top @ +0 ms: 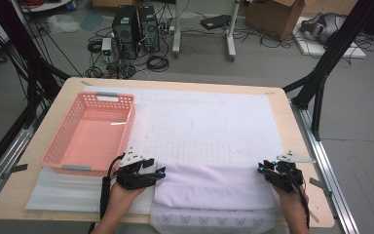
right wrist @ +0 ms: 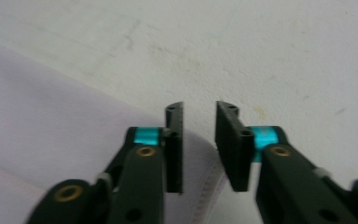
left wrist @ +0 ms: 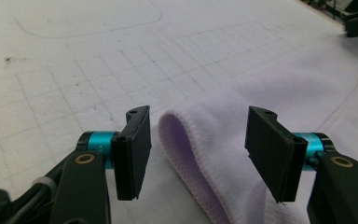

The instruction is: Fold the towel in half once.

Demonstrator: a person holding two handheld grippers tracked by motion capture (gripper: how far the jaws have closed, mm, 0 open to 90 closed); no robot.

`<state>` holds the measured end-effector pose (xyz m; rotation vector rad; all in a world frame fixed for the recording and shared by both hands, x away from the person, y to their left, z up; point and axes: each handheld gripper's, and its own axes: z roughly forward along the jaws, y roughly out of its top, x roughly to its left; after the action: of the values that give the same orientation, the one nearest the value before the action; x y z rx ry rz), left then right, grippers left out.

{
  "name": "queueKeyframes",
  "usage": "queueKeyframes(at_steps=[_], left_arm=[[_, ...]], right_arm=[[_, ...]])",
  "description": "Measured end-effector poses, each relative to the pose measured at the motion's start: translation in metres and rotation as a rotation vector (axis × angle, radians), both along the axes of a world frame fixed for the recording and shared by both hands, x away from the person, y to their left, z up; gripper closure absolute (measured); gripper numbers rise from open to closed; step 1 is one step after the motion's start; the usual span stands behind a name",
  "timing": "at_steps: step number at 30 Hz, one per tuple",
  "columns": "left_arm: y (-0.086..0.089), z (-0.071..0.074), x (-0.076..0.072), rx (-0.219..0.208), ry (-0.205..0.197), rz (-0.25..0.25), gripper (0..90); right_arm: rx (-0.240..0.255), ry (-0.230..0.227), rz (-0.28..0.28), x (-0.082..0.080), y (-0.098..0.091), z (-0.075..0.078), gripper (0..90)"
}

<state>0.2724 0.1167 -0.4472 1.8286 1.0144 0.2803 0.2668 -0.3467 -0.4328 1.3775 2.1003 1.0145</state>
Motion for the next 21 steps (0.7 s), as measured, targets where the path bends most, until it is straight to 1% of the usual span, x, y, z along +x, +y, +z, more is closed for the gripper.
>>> queueKeyframes(at_steps=[1, 2, 3, 5, 6, 7, 9, 10, 12, 14, 16, 17, 19, 21], left_arm=[[-0.001, -0.002, 0.003, 0.000, 0.018, 0.005, 40.1], [-0.001, -0.002, 0.005, 0.006, 0.023, 0.010, 40.1], [-0.002, -0.004, 0.007, 0.011, 0.037, 0.014, 39.8], [-0.003, -0.006, 0.011, 0.020, 0.070, 0.006, 39.8], [-0.004, -0.006, 0.012, 0.025, 0.087, 0.003, 39.8], [-0.005, -0.007, 0.013, 0.024, 0.094, 0.001, 39.8], [-0.005, -0.007, 0.014, 0.019, 0.098, -0.004, 39.6], [-0.006, -0.007, 0.014, 0.019, 0.097, -0.009, 39.6], [-0.007, -0.007, 0.013, 0.034, 0.089, -0.013, 39.6], [-0.011, -0.006, 0.011, 0.065, 0.067, -0.020, 40.4], [-0.015, -0.006, 0.008, 0.114, 0.041, -0.033, 45.5], [-0.017, -0.005, 0.007, 0.133, 0.032, -0.032, 45.4], [-0.020, -0.005, 0.005, 0.165, 0.015, -0.030, 45.3], [-0.024, -0.005, 0.003, 0.202, -0.001, -0.050, 41.4]], right_arm=[[0.019, -0.002, 0.008, -0.003, -0.002, 0.001, 61.1], [0.029, 0.010, 0.017, -0.006, -0.004, 0.002, 55.8], [0.029, 0.017, 0.029, -0.008, -0.005, 0.001, 53.9], [0.007, 0.050, 0.054, -0.011, -0.005, -0.005, 49.7], [-0.006, 0.056, 0.057, -0.011, -0.005, -0.008, 48.7], [-0.018, 0.039, 0.063, -0.013, -0.004, -0.011, 47.2], [-0.029, 0.040, 0.069, -0.013, -0.002, -0.011, 45.0], [-0.043, 0.034, 0.073, -0.013, -0.001, -0.011, 44.2], [-0.095, 0.019, 0.099, -0.015, 0.002, -0.011, 44.3], [-0.104, 0.010, 0.104, -0.015, 0.001, -0.011, 44.3], [-0.111, 0.009, 0.084, -0.016, 0.001, -0.011, 42.4], [-0.112, 0.017, 0.068, -0.017, 0.000, -0.010, 41.6], [-0.097, 0.032, 0.050, -0.018, -0.002, -0.010, 41.4], [-0.060, 0.059, 0.032, -0.019, -0.003, -0.011, 43.1]])
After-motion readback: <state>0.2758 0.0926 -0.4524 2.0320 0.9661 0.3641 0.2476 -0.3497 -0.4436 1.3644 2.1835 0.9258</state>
